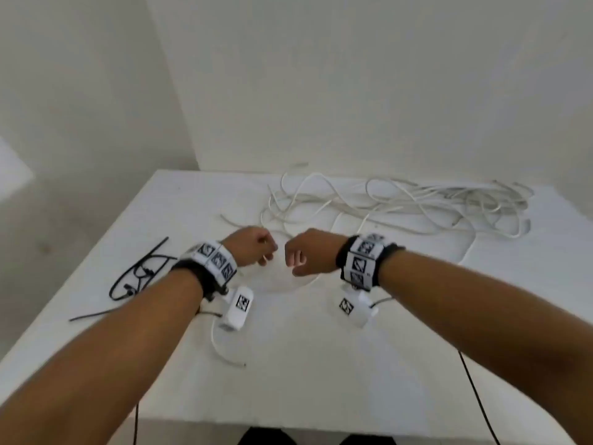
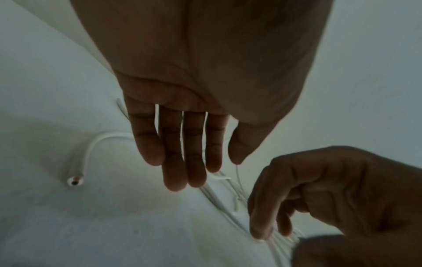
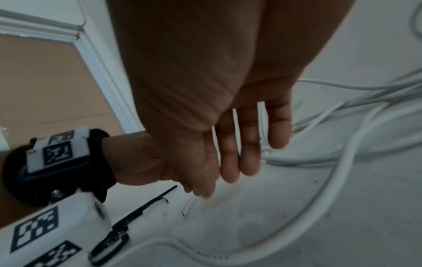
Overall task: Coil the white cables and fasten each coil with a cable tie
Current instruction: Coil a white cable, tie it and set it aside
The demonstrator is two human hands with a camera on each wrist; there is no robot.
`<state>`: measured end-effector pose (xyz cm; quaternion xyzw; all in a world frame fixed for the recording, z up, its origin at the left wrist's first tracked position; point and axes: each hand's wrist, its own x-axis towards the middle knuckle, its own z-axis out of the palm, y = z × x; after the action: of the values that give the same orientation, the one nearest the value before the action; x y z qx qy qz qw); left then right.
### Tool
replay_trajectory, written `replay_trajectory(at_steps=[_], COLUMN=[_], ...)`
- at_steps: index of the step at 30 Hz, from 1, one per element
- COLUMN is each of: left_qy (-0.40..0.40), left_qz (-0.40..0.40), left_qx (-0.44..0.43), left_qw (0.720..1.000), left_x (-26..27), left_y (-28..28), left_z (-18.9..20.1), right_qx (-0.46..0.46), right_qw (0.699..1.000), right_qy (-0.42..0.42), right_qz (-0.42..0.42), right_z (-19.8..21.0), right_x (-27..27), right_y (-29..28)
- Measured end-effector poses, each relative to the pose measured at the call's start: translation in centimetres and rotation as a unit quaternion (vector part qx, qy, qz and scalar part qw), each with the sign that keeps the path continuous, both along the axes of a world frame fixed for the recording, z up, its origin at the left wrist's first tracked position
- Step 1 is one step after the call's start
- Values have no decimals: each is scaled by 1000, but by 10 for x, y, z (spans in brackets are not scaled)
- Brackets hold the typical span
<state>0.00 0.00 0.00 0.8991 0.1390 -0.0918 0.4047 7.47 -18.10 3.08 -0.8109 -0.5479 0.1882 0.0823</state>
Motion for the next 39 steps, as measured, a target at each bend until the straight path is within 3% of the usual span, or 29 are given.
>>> replay_trajectory(at_steps=[4, 9, 14, 20, 28, 39], left_qy=[8, -19, -20, -84, -154, -145], left_qz=[-1, 9, -6, 24, 70, 36], left_qx=[35, 17, -15, -133, -303, -405], left_qw=[999, 1000, 1000, 987, 938, 902], left_x=[7, -8, -37, -63, -86, -90], left_y=[2, 0, -24, -47, -63, -96], left_z=[-9, -23, -19, -9, 2, 0], right_qx=[-92, -68, 30, 155, 302, 435], right_qw=[995, 991, 993, 976, 924, 852], right_qy=[-44, -118, -96, -104, -87, -87], right_qz=[-5, -4, -61, -116, -217, -279], right_z=[-14, -37, -31, 0, 22, 42], right_x=[-7, -26, -37, -38, -23, -12], right_y=[13, 6, -21, -53, -89, -111])
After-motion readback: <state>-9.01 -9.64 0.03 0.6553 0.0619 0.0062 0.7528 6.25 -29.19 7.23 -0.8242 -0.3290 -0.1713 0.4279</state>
